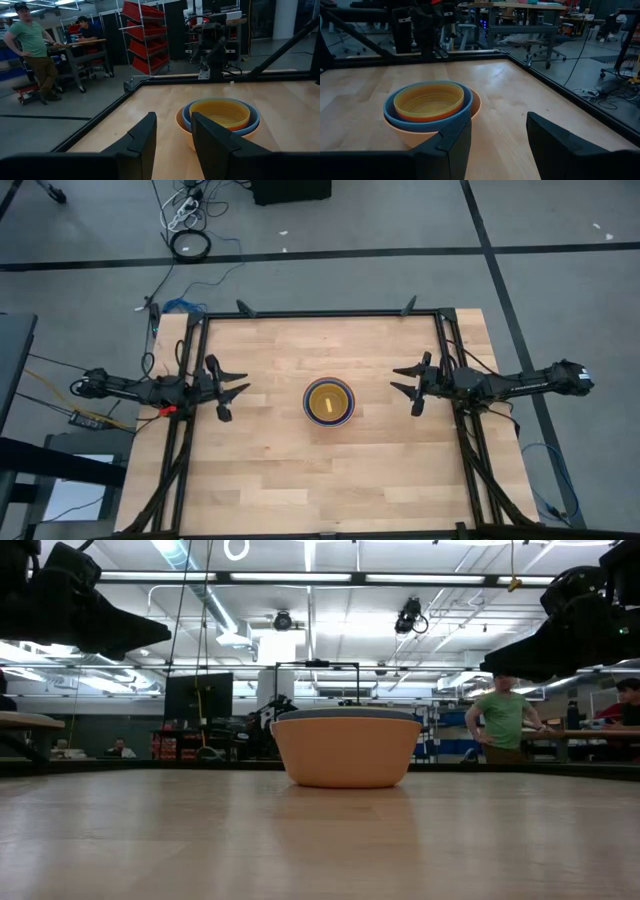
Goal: Nest bowls inside each other
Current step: Return to Home Position
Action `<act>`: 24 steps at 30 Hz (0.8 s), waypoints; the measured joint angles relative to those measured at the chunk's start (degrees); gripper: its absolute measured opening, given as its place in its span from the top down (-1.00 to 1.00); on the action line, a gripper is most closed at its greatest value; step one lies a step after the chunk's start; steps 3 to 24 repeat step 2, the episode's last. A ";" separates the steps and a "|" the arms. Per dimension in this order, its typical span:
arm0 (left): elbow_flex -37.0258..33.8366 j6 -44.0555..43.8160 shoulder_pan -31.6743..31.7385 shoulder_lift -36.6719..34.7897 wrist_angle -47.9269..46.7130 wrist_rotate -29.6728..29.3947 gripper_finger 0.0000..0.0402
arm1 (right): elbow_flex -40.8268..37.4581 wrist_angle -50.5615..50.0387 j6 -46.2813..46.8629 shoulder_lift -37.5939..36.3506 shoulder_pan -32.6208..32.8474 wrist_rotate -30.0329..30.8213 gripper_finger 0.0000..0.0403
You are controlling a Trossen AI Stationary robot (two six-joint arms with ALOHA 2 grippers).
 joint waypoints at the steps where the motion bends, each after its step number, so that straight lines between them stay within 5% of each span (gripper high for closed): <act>1: 0.00 0.01 0.00 0.00 0.00 0.00 0.35 | 0.00 0.00 0.00 0.01 -0.01 0.01 0.12; 24: 0.00 0.00 0.00 0.00 0.00 0.00 0.35 | 0.00 0.00 0.00 -0.02 -0.02 0.00 0.12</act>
